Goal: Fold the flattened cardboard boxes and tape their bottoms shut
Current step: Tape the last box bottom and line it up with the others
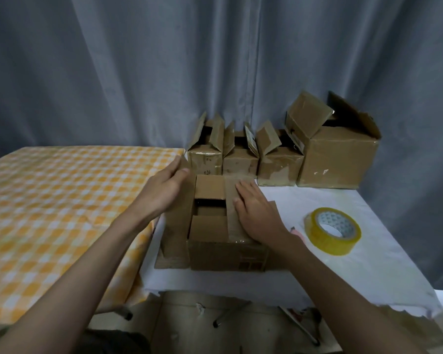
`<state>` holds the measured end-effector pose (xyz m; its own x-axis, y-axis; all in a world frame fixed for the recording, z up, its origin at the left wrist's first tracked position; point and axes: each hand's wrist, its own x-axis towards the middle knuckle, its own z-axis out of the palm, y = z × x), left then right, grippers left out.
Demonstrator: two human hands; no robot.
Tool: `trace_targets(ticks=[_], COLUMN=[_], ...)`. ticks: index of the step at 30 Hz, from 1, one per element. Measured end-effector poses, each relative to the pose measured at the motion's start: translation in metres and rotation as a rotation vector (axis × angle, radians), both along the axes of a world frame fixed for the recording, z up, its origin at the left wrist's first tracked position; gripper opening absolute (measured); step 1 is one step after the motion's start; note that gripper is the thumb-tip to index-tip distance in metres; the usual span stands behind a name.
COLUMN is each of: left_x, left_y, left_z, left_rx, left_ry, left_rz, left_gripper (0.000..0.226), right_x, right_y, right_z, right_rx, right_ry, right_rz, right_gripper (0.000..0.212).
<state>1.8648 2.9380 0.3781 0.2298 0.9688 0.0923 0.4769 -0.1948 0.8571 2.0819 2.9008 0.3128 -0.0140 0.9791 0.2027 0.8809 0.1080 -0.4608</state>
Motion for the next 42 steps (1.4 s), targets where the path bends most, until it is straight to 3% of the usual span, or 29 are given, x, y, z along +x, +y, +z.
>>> trace_targets(ticks=[3,7,9,15,21,25,27,30,33,37,39,42], left_x=[0.02,0.038,0.035,0.027,0.025,0.025,0.025,0.025,0.03,0.033,0.034,0.035], left_y=[-0.001,-0.002,-0.003,-0.009,-0.022,-0.022,-0.022,-0.024,-0.025,-0.027,-0.027,-0.027], left_z=[-0.003,-0.026,-0.042,-0.054,-0.056,-0.063,-0.063,-0.063,-0.066,-0.068,-0.067,-0.065], left_rx=[0.032,0.141,0.214,0.284,0.372,0.448,0.456,0.45,0.451,0.441,0.433,0.436], left_ry=[0.099,0.55,0.659,0.685,0.682,0.688,0.679,0.685,0.675,0.682,0.699,0.739], left_rz=[-0.177,-0.339,-0.339,-0.341,-0.489,-0.544,-0.534,-0.515,-0.486,-0.46,-0.462,-0.464], left_gripper=[0.056,0.068,0.073,0.099,0.109,0.109,0.106,0.104,0.107,0.106,0.108,0.109], right_x=[0.001,0.003,0.003,0.006,0.028,0.036,0.053,0.092,0.131,0.151,0.151,0.144], right_y=[-0.001,-0.003,-0.004,-0.001,0.015,0.009,-0.003,-0.025,-0.055,-0.087,-0.092,-0.093], right_z=[0.001,0.002,0.004,0.002,0.005,0.013,0.021,0.024,0.016,0.0,-0.007,-0.006], right_rx=[-0.014,-0.016,-0.014,-0.014,-0.066,0.014,0.1,0.133,-0.012,-0.318,-0.307,-0.163], right_ry=[0.038,0.056,0.053,0.055,0.114,0.334,0.379,0.239,0.035,-0.224,-0.358,-0.346], right_rz=[0.004,0.015,0.017,0.079,0.195,0.217,0.073,-0.232,-0.417,-0.408,-0.372,-0.425], right_gripper=[0.053,0.053,0.053,0.052,0.049,0.044,0.044,0.034,0.019,0.039,0.028,0.024])
